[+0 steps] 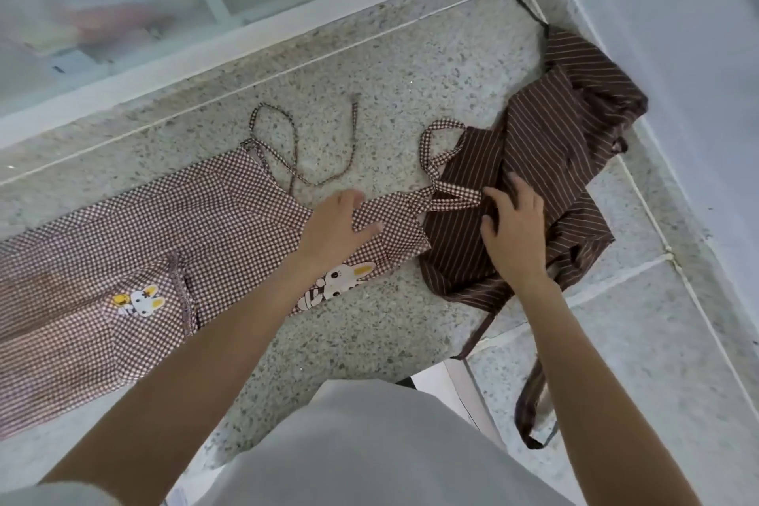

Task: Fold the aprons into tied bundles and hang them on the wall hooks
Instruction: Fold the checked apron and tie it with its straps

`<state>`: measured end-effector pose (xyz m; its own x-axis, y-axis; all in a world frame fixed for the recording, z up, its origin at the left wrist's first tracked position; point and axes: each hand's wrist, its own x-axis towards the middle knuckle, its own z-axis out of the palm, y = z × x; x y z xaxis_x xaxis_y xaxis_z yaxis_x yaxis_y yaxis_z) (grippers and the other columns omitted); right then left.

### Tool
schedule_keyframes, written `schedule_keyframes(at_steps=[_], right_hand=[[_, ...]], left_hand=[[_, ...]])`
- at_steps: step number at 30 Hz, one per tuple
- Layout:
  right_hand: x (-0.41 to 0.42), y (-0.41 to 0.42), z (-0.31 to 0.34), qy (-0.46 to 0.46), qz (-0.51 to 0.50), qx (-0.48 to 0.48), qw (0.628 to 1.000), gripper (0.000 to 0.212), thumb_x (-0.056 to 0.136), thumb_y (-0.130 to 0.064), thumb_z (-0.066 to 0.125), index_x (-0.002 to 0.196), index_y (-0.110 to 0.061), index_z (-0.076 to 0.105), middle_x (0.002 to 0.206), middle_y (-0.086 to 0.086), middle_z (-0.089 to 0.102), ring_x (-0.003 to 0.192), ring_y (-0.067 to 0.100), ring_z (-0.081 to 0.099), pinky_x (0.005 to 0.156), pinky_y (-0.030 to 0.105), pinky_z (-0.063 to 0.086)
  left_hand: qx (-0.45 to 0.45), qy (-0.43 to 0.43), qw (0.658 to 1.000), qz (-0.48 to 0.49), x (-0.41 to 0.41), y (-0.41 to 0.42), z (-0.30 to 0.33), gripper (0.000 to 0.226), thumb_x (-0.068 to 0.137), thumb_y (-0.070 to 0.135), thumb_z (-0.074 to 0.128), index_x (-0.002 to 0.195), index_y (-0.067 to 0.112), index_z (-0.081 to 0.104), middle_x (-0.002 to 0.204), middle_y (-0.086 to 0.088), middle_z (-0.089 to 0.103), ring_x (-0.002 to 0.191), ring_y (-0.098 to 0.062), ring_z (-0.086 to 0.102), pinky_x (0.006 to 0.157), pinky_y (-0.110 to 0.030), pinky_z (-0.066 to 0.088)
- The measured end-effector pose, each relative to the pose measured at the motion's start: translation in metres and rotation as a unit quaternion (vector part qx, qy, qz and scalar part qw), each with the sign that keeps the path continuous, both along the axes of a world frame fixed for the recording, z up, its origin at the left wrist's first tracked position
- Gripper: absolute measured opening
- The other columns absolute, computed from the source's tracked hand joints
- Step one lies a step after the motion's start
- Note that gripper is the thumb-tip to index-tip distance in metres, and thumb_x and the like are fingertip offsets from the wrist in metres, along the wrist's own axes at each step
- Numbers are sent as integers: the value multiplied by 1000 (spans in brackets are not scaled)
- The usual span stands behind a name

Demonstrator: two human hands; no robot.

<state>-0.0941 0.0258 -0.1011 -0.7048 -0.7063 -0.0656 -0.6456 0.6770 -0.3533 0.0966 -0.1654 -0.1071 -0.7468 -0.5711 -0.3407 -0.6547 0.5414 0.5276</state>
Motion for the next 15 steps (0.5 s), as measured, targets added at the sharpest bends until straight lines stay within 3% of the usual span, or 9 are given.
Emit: schedule_keyframes(at_steps=[3,5,7,9,11,15], right_hand=[[30,-20,6,-24,121,-62,990,35,86,-8,58,120,-11,58,132,12,50,123,29,42,106,44,36],[57,-34,7,-77,210,-79,972,33,86,-8,57,119,-12,59,121,8,58,114,25,51,100,42,42],[80,-39,1,-107,262,-52,958,33,86,-9,57,119,-11,59,113,8,63,105,26,56,92,41,46],[97,-37,-10,-90,282,-14,955,33,82,-11,60,116,-10,59,105,9,64,98,28,59,85,42,49],[102,-29,-21,-44,280,19,959,31,74,-9,67,105,-9,62,100,8,63,92,30,60,80,42,52],[105,-21,-28,36,254,61,965,28,64,-7,75,89,-9,63,94,9,60,86,29,58,76,41,51]], left_hand=[[87,-8,996,-21,12,29,-8,57,84,45,63,130,16,46,115,4,55,100,-11,54,82,-23,43],[131,12,989,-63,16,46,-9,43,86,38,64,122,16,54,106,7,55,93,-9,55,76,-19,40],[198,38,977,-73,21,56,-8,19,86,26,64,104,19,61,95,7,60,80,-4,56,70,-21,41],[262,37,964,-40,42,57,-6,17,87,14,62,104,18,63,97,4,64,85,-6,60,75,-24,48],[225,47,973,-5,72,51,-8,24,87,8,61,110,14,63,106,4,64,93,-10,60,84,-24,50],[-12,69,995,65,153,33,-14,31,86,24,60,116,15,61,115,-2,61,106,-19,54,94,-35,44]])
